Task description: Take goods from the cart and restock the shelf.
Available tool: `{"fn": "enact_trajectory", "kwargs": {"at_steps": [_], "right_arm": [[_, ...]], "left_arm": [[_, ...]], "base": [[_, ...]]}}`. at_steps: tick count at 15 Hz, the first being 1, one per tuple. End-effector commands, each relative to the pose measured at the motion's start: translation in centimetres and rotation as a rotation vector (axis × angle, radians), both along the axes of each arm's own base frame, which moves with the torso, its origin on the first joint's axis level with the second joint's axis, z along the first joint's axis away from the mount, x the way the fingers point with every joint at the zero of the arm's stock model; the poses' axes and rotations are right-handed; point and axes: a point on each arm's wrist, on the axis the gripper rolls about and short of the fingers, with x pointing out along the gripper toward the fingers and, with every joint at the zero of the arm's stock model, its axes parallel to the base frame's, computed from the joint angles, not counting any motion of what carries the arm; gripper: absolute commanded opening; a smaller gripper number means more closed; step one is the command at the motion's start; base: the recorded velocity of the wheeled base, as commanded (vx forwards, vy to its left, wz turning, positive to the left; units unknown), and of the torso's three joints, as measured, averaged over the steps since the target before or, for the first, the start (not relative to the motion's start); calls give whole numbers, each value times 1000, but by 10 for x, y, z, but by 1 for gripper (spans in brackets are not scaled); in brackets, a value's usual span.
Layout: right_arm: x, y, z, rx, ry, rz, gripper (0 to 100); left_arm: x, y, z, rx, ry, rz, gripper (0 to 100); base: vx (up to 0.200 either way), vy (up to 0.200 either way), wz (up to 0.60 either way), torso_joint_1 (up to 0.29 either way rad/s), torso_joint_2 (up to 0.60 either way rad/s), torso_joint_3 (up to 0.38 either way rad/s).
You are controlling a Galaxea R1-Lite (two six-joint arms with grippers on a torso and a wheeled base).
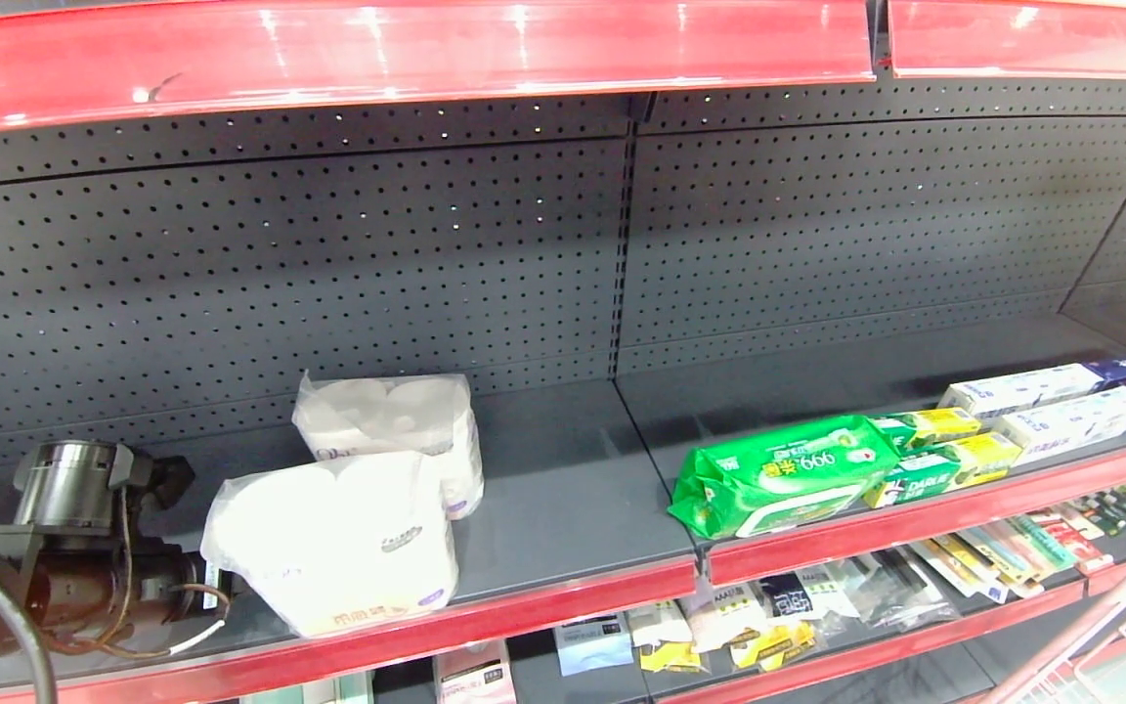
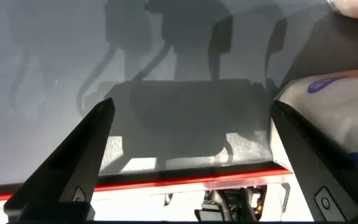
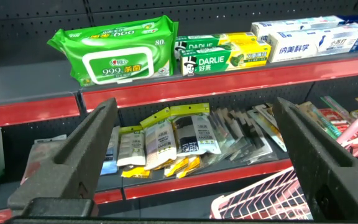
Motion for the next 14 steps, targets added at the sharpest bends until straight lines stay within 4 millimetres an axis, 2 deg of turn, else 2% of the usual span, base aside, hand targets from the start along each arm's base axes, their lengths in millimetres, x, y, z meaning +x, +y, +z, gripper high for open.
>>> {"fn": "enact_trajectory", "kwargs": {"at_steps": [1,14], "right_arm": [[0,0,0,-1,0,1,100],[0,0,0,-1,0,1,100]], "left_arm": [[1,-1,0,0,0,-3,100],[3,-11,1,1,-19,-49,100]], "base": [[0,0,0,0,0,0],[0,0,0,0,0,0]]}}
